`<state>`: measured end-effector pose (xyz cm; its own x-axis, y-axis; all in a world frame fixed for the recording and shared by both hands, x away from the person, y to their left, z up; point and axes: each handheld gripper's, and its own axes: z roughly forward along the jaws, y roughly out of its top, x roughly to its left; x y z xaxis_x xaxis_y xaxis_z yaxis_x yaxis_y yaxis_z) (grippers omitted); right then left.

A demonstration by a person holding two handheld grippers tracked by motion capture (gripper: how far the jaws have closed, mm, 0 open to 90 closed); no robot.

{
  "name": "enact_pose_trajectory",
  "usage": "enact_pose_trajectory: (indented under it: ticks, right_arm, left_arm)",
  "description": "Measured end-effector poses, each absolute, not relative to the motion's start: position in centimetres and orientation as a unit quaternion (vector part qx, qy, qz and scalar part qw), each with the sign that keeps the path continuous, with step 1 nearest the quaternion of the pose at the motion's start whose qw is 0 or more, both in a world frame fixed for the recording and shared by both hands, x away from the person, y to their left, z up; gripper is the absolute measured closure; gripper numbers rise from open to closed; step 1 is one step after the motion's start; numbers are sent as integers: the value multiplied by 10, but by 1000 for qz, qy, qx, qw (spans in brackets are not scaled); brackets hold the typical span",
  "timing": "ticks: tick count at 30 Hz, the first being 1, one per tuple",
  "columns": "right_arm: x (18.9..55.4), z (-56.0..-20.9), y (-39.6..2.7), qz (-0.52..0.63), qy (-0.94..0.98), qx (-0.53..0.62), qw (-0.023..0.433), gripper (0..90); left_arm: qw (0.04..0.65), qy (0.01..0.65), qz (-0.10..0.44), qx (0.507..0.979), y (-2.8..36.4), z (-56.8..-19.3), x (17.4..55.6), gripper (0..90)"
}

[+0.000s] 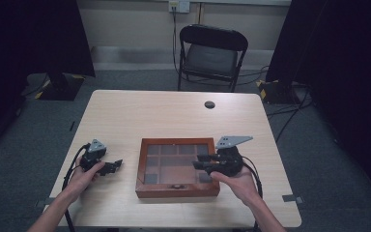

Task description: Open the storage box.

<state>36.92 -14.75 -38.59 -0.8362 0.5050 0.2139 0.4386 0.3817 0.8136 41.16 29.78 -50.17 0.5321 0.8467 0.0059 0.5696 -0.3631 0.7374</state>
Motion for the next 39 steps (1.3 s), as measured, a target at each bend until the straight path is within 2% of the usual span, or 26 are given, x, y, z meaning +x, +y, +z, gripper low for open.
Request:
enact_pose_trajectory:
  ticks: [7,21,25,39]
  right_arm:
    - [365,-390,-122,480,839,256,15,622]
    - [355,-409,-99,461,861,214,-33,744]
    - [352,-414,-95,451,868,205,-39,772]
    - [357,-432,-94,424,882,204,-37,789]
  left_arm:
    - [353,443,195,801,298,-502,411,145]
    - [354,443,196,800,297,-502,411,145]
    - [353,443,196,801,298,-502,411,145]
    - [352,442,196,801,298,-502,412,145]
